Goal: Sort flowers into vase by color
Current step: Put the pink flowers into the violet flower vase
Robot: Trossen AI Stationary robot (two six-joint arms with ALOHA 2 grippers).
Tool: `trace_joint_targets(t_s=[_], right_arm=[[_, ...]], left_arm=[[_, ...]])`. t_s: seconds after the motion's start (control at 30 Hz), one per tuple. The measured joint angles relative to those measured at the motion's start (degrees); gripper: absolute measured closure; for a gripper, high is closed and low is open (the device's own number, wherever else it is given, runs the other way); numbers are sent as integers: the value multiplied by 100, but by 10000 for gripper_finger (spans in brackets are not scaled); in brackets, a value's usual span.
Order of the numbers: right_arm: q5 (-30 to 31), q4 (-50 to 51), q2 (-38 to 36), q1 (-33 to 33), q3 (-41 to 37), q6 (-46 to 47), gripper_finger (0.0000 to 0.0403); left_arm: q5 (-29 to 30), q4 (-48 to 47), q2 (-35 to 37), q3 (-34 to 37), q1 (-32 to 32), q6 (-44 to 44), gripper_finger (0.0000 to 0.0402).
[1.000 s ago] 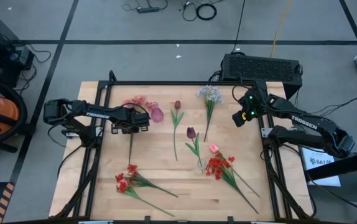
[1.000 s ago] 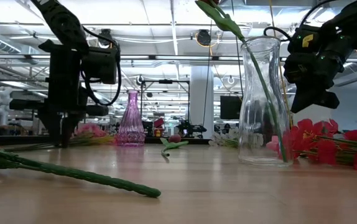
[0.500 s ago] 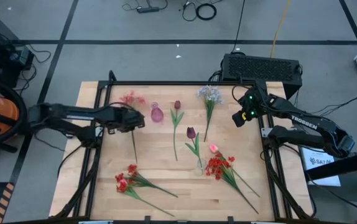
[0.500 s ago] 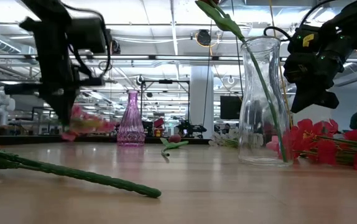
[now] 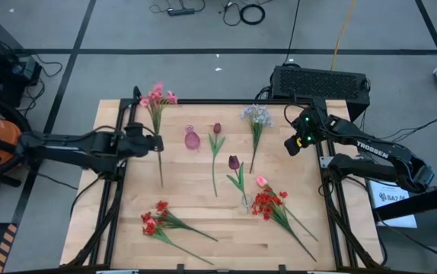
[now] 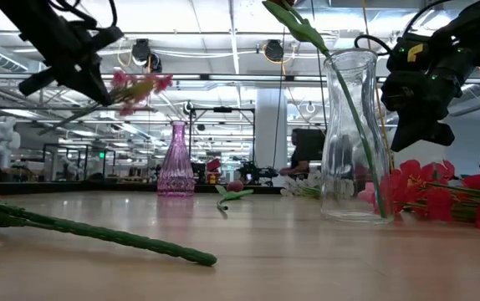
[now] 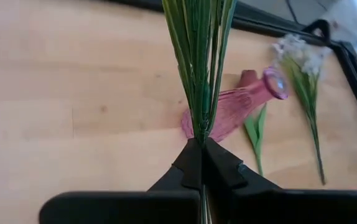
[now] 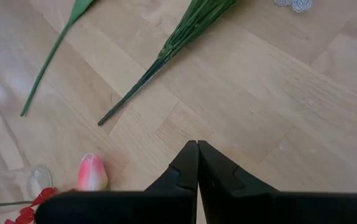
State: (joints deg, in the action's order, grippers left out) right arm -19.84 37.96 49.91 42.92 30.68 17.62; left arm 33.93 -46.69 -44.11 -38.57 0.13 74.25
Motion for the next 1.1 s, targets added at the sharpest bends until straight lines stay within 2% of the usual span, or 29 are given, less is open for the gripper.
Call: trace_joint_targets(t_s=[0.2,0.3,0.4,0.53,0.67,0.8,0.9,1.1], right_arm=[[26,-97,0,0,-1,454,403],[46,-293,0,0,-2,792,403],[48,-516,0,0,0,1065,403],[51,-733,0,0,0,1330,403],[308,-785,0,0,0,1482,403],[468,-786,0,0,0,1606,403],[496,-785,0,0,0,1627,403],[496,-783,0,0,0,1776,403]], left_arm=[[272,15,78,-2,190,-1643,399],[658,248,30,-2,323,-1999,399],[1043,877,55,-2,418,-2953,399],[1032,2233,216,50,629,-4694,400],[-1,3637,362,274,1117,-6286,400],[-1206,4943,401,463,1799,-7117,400],[-2140,5754,395,676,2334,-7312,400],[-3546,6616,340,743,3294,-7312,400]])
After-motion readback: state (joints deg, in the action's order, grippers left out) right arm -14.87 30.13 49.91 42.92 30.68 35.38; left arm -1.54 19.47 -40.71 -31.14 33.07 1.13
